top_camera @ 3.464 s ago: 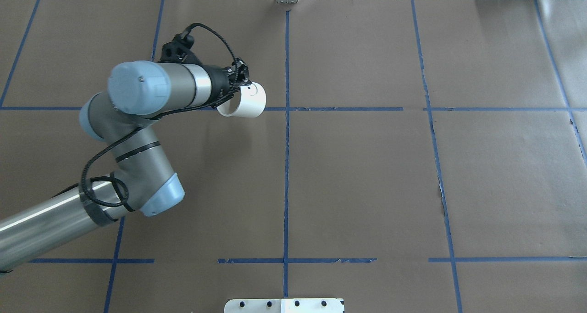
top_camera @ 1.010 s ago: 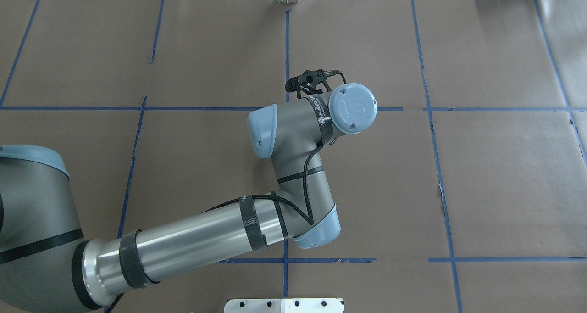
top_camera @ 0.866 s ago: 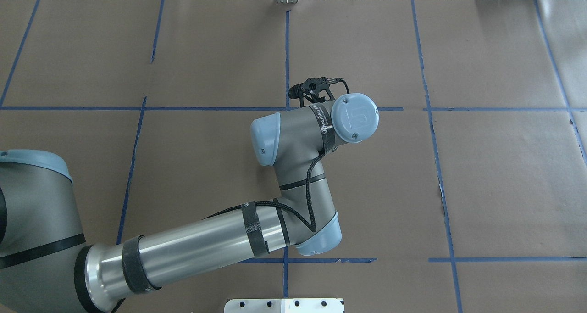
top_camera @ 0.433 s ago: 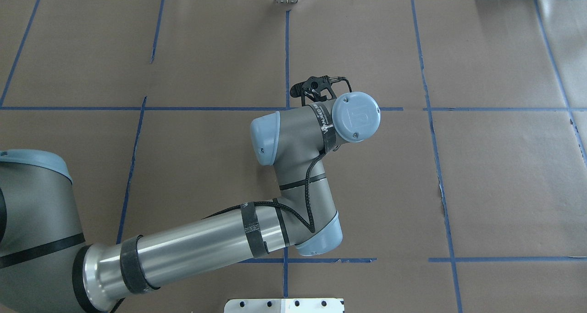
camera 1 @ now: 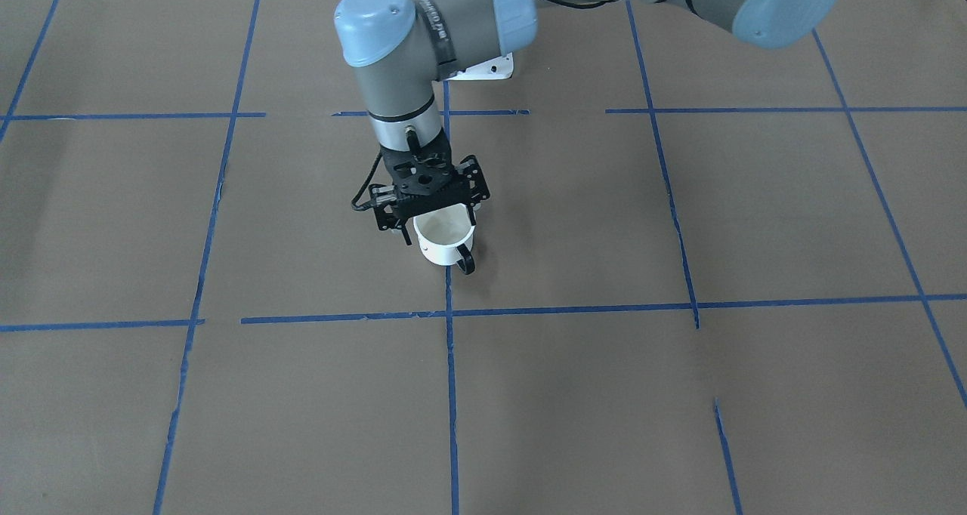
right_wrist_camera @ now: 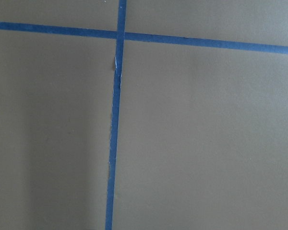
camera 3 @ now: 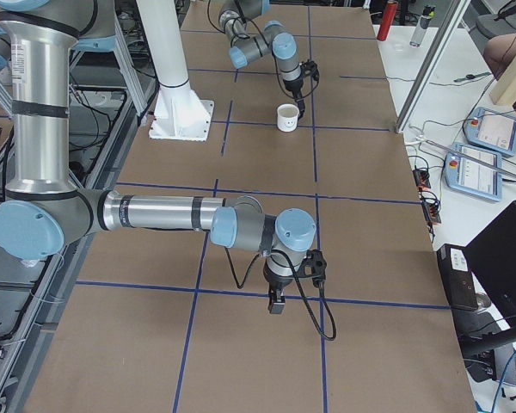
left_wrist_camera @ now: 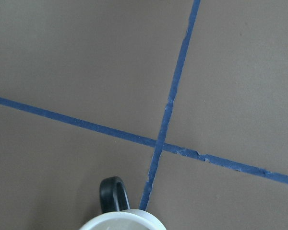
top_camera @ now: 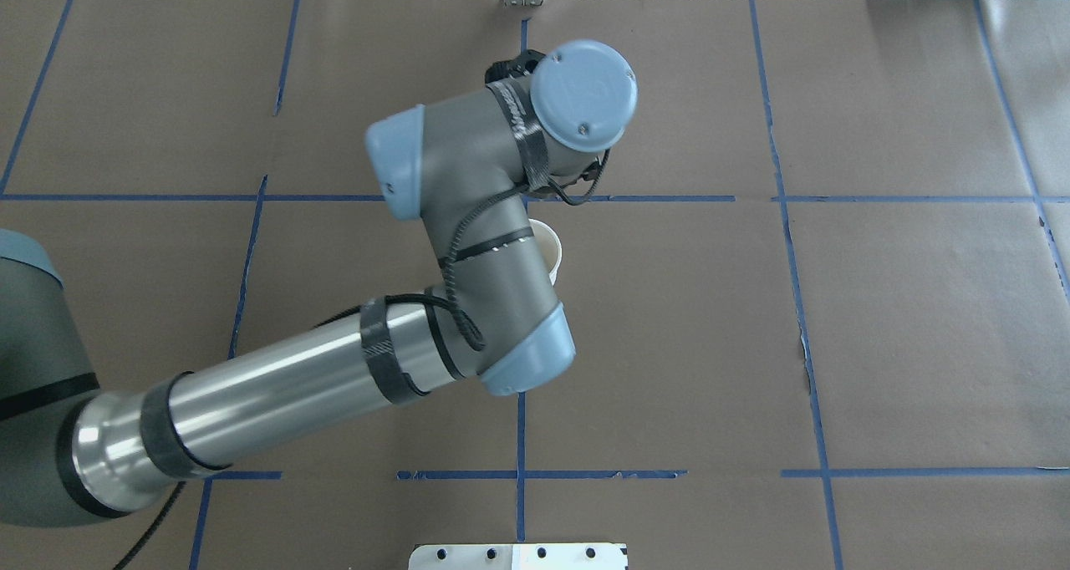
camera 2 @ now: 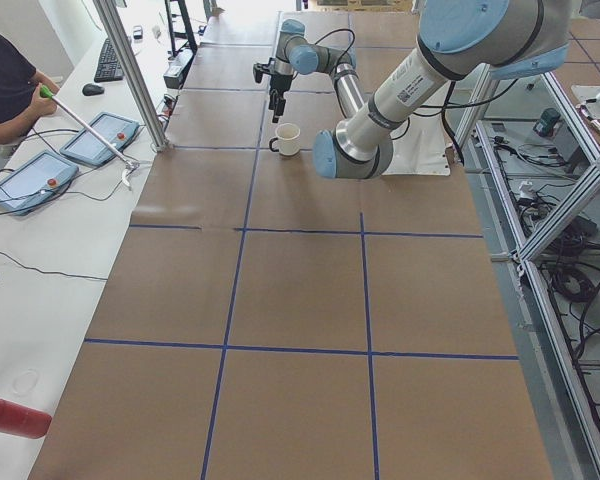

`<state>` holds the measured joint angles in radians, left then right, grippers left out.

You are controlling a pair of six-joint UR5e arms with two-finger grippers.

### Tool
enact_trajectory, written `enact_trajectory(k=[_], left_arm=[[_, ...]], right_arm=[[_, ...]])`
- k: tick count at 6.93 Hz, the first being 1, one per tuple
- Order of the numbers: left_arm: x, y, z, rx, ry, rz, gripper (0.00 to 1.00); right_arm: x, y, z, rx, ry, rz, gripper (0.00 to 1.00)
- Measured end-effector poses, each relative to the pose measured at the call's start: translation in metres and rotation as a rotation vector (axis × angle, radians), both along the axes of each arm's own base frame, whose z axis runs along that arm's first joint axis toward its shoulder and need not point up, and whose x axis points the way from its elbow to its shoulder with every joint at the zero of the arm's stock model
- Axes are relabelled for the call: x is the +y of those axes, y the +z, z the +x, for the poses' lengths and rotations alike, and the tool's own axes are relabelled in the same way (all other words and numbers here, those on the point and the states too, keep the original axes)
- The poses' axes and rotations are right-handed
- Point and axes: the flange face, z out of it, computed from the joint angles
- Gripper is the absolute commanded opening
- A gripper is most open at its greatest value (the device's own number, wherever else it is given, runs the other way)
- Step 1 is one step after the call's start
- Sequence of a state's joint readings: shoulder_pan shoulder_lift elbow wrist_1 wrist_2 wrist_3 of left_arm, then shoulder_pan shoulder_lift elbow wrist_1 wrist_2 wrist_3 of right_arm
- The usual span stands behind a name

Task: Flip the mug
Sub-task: 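Open the left gripper and pull the left arm back away from the mug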

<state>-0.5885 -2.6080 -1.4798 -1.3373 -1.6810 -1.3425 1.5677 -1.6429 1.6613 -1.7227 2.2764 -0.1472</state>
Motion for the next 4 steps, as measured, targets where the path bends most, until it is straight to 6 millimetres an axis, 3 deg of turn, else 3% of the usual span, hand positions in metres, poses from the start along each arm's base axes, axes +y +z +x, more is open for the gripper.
enact_trajectory(k=[2,4], left_arm=[[-0.031,0.045,-0.139,0.046,0.086,0.058,1.0],[-0.074,0.115,-0.288,0.033,0.193,0.13,1.0]], right_arm=[[0.0,0.0,0.0,0.0,0.0,0.0,1.0],[0.0,0.0,0.0,0.0,0.0,0.0,1.0]])
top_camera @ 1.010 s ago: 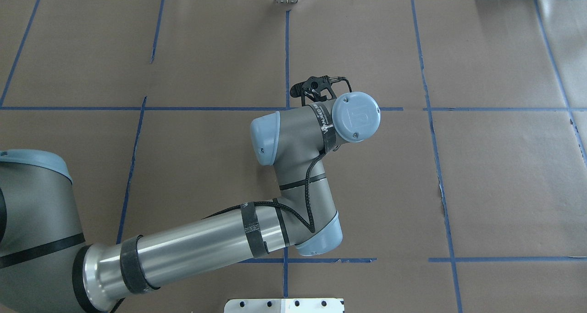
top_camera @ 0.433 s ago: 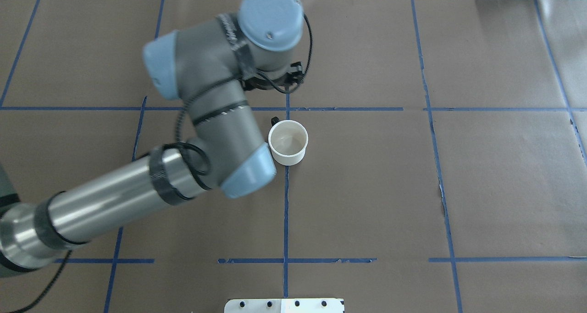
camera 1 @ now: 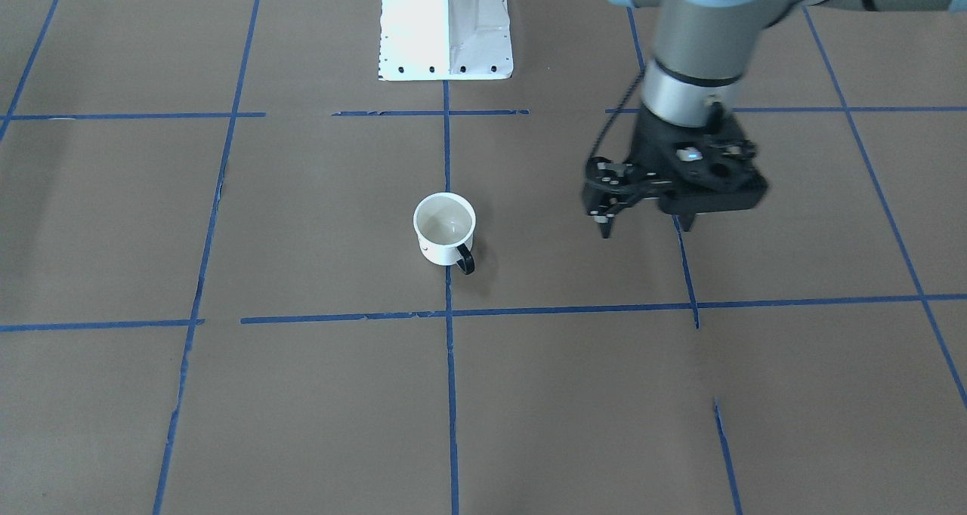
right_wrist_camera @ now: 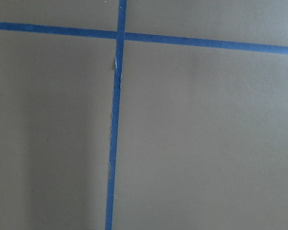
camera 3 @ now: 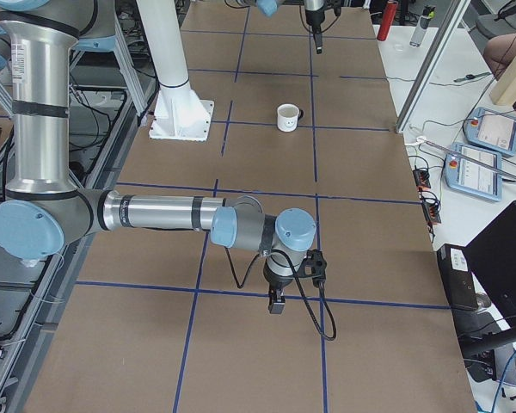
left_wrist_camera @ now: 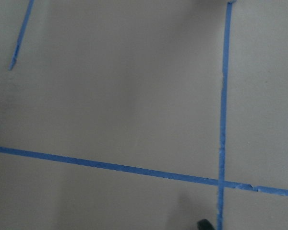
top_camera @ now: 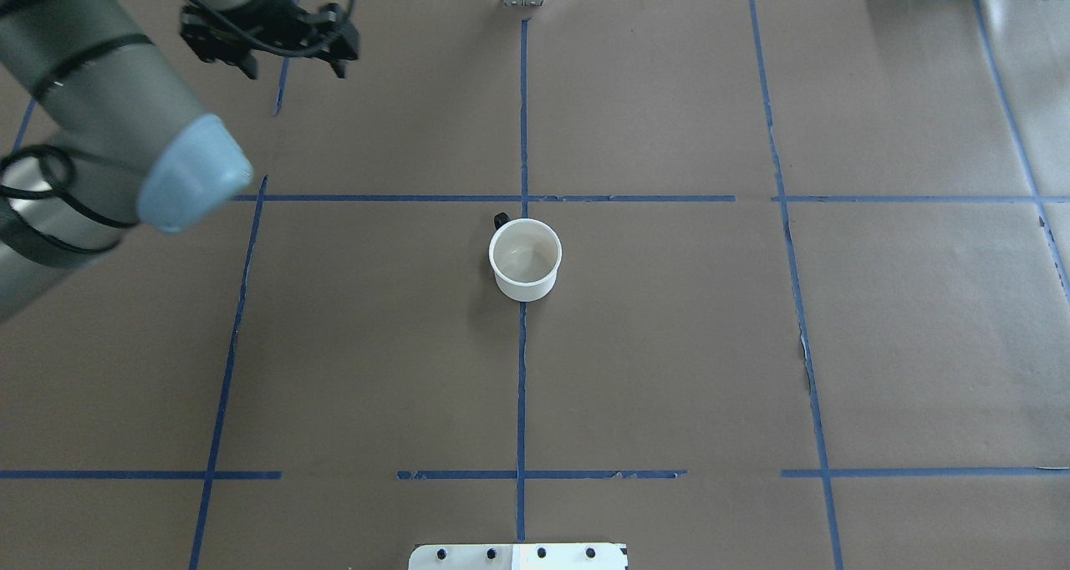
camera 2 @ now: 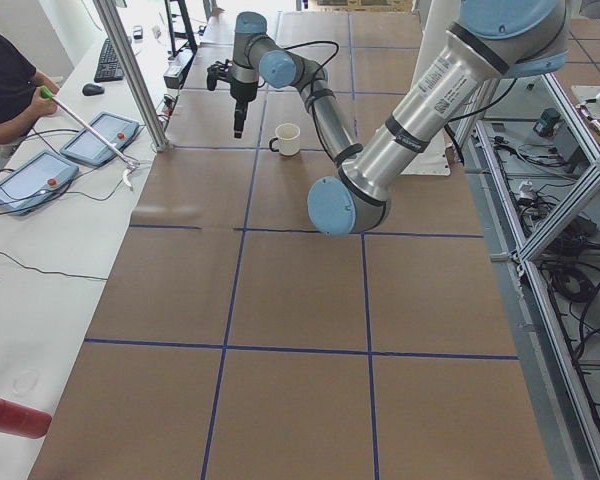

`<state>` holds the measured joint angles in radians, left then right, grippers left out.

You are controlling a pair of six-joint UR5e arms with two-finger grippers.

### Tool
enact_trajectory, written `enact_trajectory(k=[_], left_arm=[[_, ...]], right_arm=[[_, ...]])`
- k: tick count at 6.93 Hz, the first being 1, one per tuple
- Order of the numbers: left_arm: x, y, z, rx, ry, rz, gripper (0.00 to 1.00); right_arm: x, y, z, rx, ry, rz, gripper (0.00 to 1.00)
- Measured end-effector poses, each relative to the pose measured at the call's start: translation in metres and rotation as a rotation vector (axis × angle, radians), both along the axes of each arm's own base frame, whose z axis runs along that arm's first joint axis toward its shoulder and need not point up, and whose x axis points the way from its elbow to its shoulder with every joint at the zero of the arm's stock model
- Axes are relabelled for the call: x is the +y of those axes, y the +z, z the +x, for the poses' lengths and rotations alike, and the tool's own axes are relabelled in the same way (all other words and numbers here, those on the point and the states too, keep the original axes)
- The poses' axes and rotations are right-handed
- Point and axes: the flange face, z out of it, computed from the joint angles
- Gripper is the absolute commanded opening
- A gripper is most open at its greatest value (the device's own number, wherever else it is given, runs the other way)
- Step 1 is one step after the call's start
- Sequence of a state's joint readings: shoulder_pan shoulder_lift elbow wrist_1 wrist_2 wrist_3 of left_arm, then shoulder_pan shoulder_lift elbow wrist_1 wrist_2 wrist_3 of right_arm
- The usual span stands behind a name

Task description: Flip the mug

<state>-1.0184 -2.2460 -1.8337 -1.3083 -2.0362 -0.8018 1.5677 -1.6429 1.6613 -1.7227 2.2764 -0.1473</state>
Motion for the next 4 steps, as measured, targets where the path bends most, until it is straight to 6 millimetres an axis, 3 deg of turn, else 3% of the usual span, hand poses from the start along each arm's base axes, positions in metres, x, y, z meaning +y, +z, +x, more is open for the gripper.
enact_trajectory(k=[2,4], left_arm=[[-0.008,0.099,-0.141,-0.046,0.098,0.062,1.0],[0.027,0.224,-0.264,-0.117,0.211,0.105,1.0]], right_arm=[[0.0,0.0,0.0,0.0,0.0,0.0,1.0],[0.0,0.0,0.0,0.0,0.0,0.0,1.0]])
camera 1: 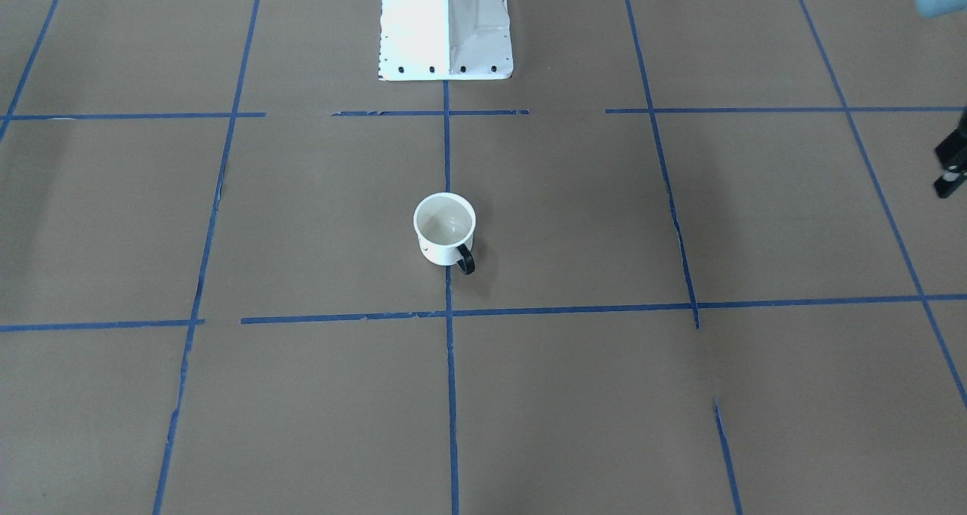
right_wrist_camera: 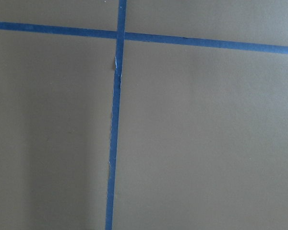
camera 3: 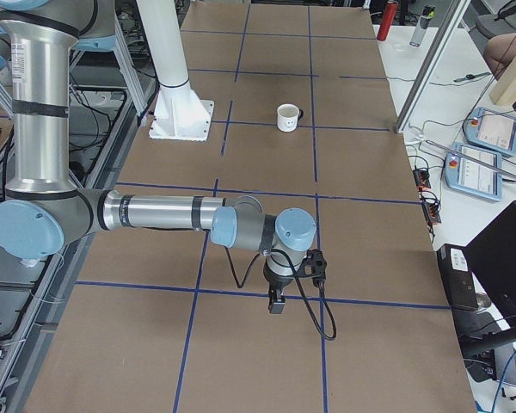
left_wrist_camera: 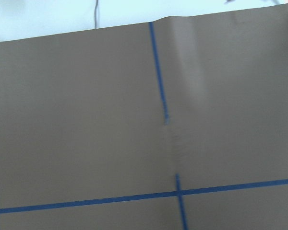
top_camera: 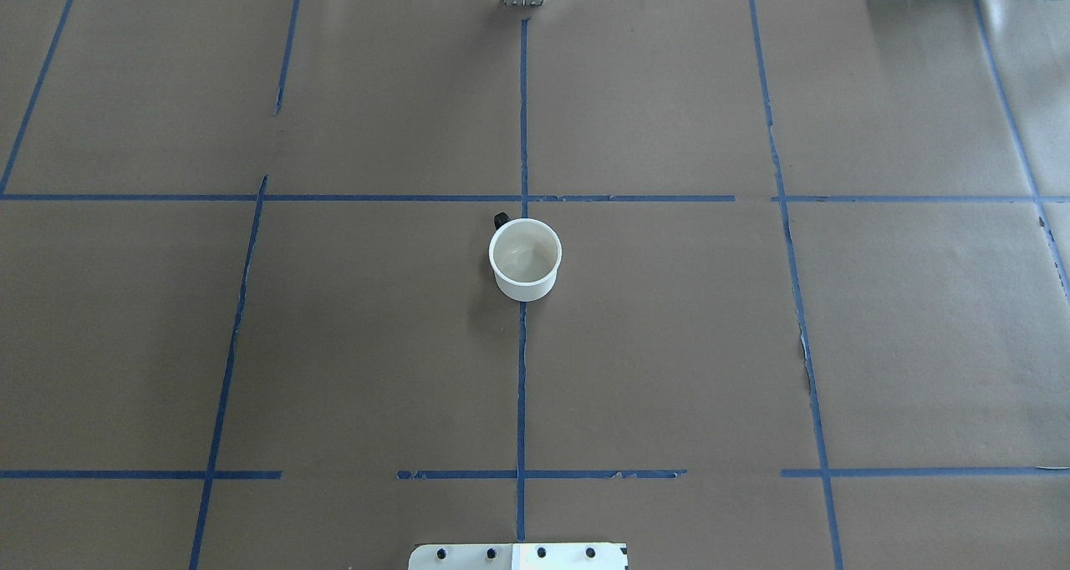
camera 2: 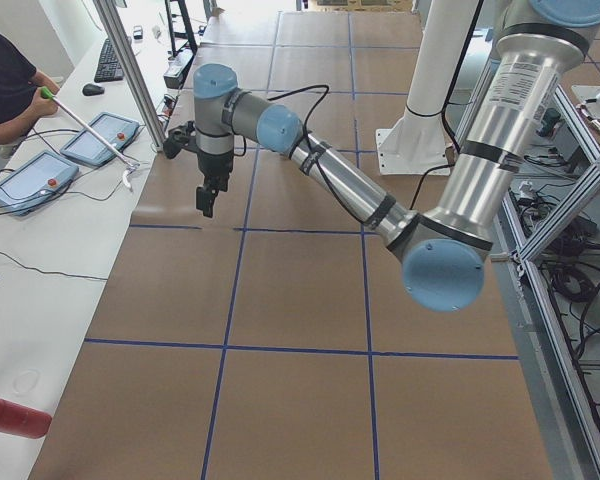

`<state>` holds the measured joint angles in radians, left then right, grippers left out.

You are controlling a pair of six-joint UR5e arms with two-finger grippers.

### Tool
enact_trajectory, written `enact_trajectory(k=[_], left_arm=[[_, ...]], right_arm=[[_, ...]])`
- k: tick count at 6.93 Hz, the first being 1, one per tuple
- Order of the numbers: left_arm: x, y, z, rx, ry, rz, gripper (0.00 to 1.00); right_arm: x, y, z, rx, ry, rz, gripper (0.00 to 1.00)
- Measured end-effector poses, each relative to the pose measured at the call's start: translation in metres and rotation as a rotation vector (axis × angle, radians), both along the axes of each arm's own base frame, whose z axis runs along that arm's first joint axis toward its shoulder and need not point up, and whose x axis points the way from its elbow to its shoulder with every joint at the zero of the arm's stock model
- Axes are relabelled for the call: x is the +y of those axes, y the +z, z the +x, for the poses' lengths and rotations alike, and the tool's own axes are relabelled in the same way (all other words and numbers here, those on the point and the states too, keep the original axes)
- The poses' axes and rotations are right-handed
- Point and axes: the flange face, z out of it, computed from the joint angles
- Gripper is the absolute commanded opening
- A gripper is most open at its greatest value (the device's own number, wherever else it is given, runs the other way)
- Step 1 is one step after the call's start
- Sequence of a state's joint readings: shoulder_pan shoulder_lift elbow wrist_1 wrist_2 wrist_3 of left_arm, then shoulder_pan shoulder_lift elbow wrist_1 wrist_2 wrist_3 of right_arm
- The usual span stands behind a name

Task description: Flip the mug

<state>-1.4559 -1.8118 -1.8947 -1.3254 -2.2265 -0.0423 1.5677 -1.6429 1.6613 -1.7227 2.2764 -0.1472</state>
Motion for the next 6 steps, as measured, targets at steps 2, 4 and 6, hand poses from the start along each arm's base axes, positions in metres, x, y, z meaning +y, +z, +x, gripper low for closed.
enact_trajectory(k=[2,4,6], left_arm=[[0.048,0.1,-0.074,0.019,0.048,0.025,1.0],[0.073,0.135,-0.088,0.038,0.042,0.007,1.0],[0.083,0.15,-0.088,0.045,0.031,-0.019,1.0]], right_arm=[[0.0,0.0,0.0,0.0,0.0,0.0,1.0],[0.0,0.0,0.0,0.0,0.0,0.0,1.0],[0.0,0.0,0.0,0.0,0.0,-0.001,1.0]])
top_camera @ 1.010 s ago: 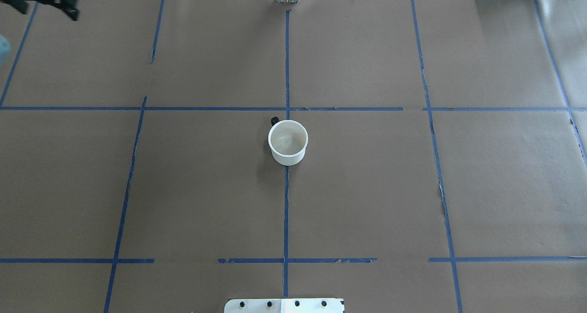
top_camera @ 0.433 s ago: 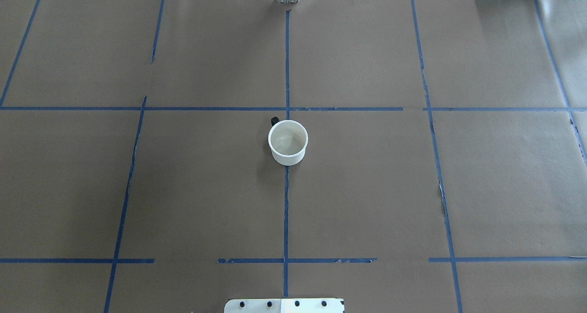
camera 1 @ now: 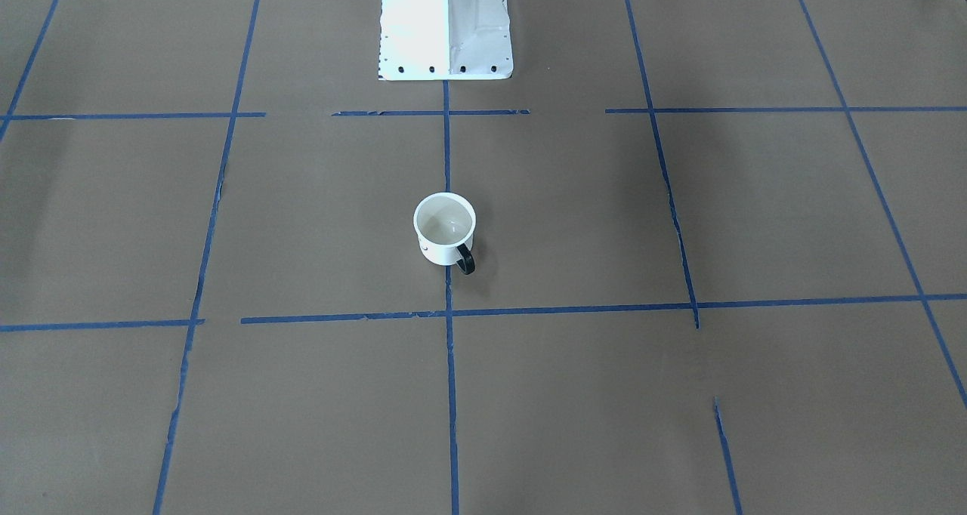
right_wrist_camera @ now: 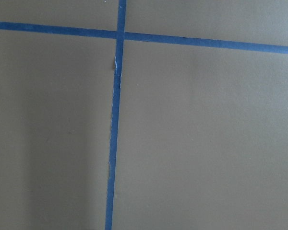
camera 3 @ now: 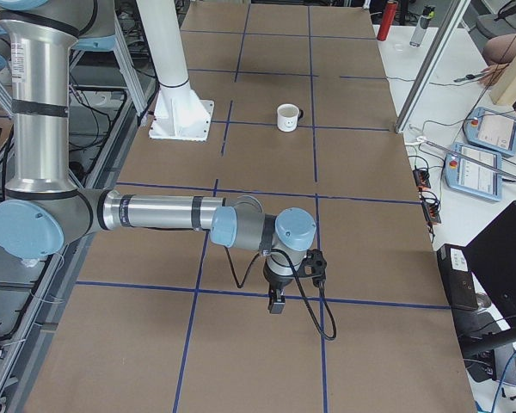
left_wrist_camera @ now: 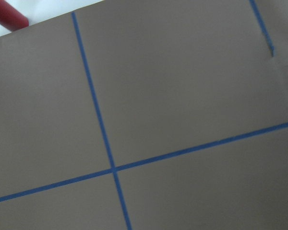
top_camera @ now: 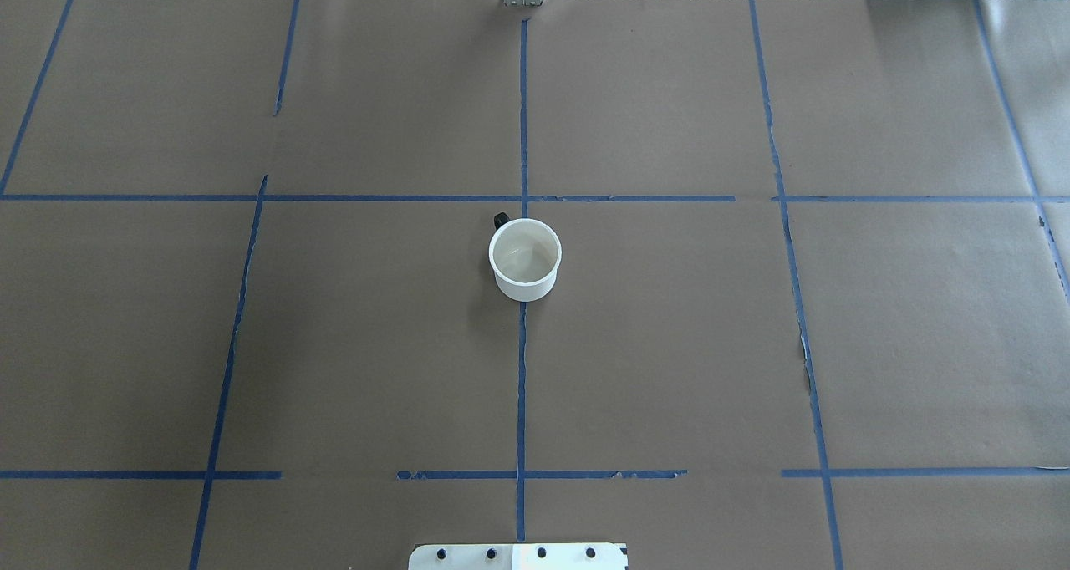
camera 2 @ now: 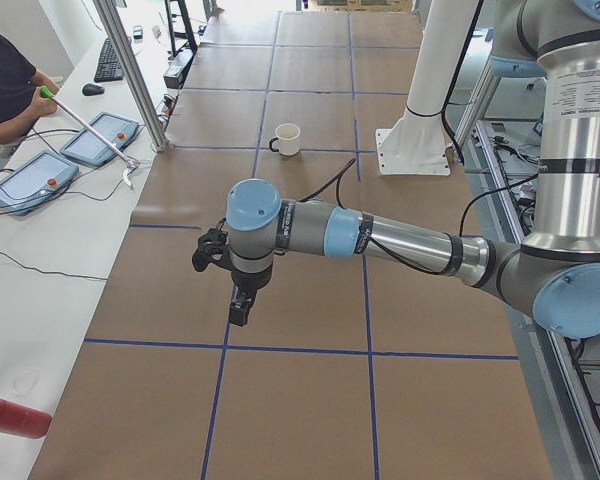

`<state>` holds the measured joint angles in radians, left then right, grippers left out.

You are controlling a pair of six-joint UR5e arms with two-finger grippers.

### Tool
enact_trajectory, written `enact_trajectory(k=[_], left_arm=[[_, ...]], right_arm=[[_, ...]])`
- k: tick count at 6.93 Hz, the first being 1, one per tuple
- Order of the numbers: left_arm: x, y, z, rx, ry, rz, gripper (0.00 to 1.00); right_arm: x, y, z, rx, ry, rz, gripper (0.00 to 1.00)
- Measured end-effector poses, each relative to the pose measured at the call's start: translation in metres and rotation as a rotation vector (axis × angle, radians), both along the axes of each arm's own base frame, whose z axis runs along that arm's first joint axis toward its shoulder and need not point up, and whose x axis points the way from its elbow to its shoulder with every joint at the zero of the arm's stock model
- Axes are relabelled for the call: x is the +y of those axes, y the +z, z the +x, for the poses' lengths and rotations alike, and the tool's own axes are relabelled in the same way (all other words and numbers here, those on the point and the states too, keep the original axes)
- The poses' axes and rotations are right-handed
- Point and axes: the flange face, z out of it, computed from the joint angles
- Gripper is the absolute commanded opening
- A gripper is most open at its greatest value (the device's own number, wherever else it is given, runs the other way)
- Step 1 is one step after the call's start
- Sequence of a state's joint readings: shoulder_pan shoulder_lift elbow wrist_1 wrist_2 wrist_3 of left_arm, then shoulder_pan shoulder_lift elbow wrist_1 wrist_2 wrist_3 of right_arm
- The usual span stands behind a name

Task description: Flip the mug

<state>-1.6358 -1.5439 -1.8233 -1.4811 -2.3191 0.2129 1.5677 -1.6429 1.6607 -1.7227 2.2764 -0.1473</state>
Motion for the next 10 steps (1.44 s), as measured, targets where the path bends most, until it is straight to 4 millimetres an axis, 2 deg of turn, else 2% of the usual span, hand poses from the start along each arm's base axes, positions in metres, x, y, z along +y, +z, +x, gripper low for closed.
enact_trajectory(k=[5,10], left_arm=[[0.014,0.022,-0.001,0.0,-0.008,-0.032,1.0],[0.002,0.073,-0.002,0.007,-0.011,-0.06,1.0]], right_arm=[[0.0,0.0,0.0,0.0,0.0,0.0,1.0],[0.0,0.0,0.0,0.0,0.0,0.001,1.0]])
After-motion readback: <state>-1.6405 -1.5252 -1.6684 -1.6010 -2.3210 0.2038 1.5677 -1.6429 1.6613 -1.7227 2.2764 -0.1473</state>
